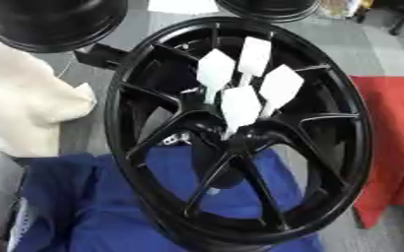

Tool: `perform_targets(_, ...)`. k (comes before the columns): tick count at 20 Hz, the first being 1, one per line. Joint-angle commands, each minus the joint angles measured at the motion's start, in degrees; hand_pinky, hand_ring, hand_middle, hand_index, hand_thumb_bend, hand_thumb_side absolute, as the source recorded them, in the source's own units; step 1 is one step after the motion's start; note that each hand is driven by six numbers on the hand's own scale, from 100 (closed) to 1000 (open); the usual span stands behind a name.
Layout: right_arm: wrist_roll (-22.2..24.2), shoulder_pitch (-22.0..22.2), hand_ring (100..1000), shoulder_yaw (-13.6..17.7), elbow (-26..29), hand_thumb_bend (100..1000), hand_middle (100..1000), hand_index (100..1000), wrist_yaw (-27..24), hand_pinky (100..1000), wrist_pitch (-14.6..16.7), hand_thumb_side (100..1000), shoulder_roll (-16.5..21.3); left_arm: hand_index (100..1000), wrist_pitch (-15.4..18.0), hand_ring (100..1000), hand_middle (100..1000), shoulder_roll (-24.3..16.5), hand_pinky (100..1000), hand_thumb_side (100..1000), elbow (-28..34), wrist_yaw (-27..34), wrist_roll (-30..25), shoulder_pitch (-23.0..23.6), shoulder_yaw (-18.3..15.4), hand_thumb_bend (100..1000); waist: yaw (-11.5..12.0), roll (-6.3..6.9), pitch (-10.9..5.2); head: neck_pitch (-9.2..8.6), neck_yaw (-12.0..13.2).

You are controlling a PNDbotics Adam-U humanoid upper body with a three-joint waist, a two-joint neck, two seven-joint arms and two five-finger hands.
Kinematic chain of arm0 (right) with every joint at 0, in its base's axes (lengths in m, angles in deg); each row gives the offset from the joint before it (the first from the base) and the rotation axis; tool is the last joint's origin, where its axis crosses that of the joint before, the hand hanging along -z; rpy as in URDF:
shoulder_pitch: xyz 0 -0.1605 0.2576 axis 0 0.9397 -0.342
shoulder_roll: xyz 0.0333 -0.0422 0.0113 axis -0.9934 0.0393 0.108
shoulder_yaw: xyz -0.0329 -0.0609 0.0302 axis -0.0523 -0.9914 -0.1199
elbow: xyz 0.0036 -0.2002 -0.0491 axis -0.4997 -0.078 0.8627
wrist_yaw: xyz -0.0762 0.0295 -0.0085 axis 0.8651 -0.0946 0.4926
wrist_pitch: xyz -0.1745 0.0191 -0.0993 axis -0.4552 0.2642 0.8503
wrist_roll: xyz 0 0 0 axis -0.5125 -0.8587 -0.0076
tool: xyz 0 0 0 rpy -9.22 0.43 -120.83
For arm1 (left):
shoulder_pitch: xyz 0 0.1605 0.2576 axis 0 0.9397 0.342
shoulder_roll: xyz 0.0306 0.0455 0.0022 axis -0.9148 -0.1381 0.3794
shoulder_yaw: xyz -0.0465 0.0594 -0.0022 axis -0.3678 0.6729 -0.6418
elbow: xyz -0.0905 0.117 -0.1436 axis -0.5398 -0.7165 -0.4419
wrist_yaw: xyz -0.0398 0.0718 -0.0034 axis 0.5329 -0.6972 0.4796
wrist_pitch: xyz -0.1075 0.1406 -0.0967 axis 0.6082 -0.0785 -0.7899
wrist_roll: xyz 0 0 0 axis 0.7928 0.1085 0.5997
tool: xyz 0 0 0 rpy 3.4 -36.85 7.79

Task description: Pull the pin out of the wheel hub.

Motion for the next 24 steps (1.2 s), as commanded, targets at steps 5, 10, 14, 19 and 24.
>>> perform_targets(5,0.2,-2.9,772,0.5,-5.8,100,769,837,3.7,810,1.7,747,-4.0,787,0.0,764,669,-0.4,738,737,1.1,0.4,-0.4,-1.1,0.1,100,0.7,0.14,-1.05,-0.57,-1.1)
perform_targets(10,0.2,-3.5,778,0.6,-7.8,100,778,838,5.6,809,2.6,742,-6.5,787,-0.1,764,669,-0.3,738,738,1.1,0.6,-0.6,-1.2,0.2,100,1.4,-0.11,-1.04,-0.99,-2.1)
perform_targets(14,0.2,-3.7,780,0.4,-9.2,100,781,839,6.5,808,3.1,738,-8.1,786,-0.2,764,670,-0.2,738,738,1.1,0.7,-0.6,-1.3,0.3,100,1.7,-0.23,-1.13,-1.31,-2.4)
perform_targets(19,0.2,-3.8,775,1.0,-10.1,100,780,836,7.3,805,3.3,732,-10.0,786,-0.3,764,670,0.0,738,738,1.1,0.9,-0.8,-1.4,0.5,100,2.4,-0.35,-1.14,-2.01,-3.0)
perform_targets(24,-0.5,-3.9,772,1.1,-11.0,100,780,834,7.4,803,3.5,723,-11.4,786,-0.4,765,670,0.1,739,739,1.1,1.0,-0.9,-1.6,0.5,100,3.1,-0.53,-1.05,-2.30,-3.5)
